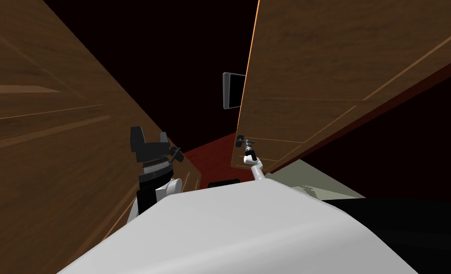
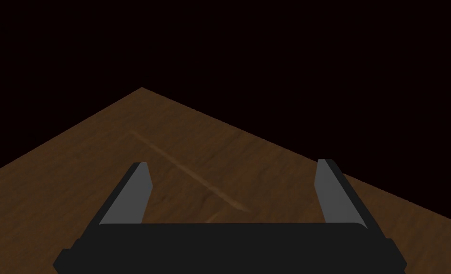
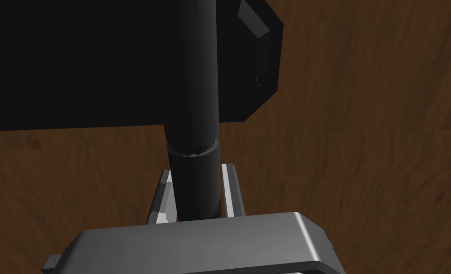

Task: Push the door open

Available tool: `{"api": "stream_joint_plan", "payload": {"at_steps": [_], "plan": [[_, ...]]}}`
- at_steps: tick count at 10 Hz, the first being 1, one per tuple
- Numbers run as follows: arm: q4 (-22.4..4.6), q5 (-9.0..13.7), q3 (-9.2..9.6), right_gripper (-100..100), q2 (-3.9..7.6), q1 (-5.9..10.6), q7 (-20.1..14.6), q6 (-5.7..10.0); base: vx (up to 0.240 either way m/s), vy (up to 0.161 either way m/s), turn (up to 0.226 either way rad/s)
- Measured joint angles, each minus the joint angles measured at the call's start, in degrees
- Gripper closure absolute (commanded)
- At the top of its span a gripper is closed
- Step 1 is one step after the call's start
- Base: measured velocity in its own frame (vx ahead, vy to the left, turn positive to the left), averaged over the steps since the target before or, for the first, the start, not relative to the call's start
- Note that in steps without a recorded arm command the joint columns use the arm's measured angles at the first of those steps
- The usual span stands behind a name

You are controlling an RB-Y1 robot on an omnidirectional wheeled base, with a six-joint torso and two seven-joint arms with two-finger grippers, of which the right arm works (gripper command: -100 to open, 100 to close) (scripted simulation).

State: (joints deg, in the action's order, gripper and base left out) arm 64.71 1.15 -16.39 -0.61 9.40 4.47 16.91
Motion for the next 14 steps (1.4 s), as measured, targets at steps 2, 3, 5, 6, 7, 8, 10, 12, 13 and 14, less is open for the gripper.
{"api": "stream_joint_plan", "payload": {"at_steps": [2,3,5,6,7,8,10,12,13,14], "plan": [[-0.1,0.0,-1.44,100,-0.96,0.30,0.9,0.11,0.173,0.107,-0.091],[0.1,-0.1,-2.13,100,-1.52,0.24,1.3,0.15,0.069,0.050,-0.039],[-0.5,0.8,-1.88,100,-1.24,0.64,2.0,0.24,0.062,-0.047,-0.083],[-1.5,1.7,-1.40,100,-0.90,1.06,2.8,0.51,0.068,-0.049,-0.054],[-2.5,2.5,-1.18,100,-0.80,1.68,3.8,1.03,0.088,-0.045,-0.127],[-4.0,3.9,-1.01,100,-0.19,2.90,5.0,1.37,0.124,-0.040,-0.097],[-5.0,6.2,-0.43,100,0.22,3.84,7.5,1.83,0.117,-0.030,-0.125],[-7.4,8.5,0.10,100,0.80,5.44,9.6,3.42,0.094,0.003,-0.105],[-8.3,9.7,0.27,100,0.87,6.19,10.7,3.81,0.089,0.004,-0.096],[-9.3,10.9,0.58,100,0.95,6.77,11.8,4.38,0.094,0.003,-0.103]]}}
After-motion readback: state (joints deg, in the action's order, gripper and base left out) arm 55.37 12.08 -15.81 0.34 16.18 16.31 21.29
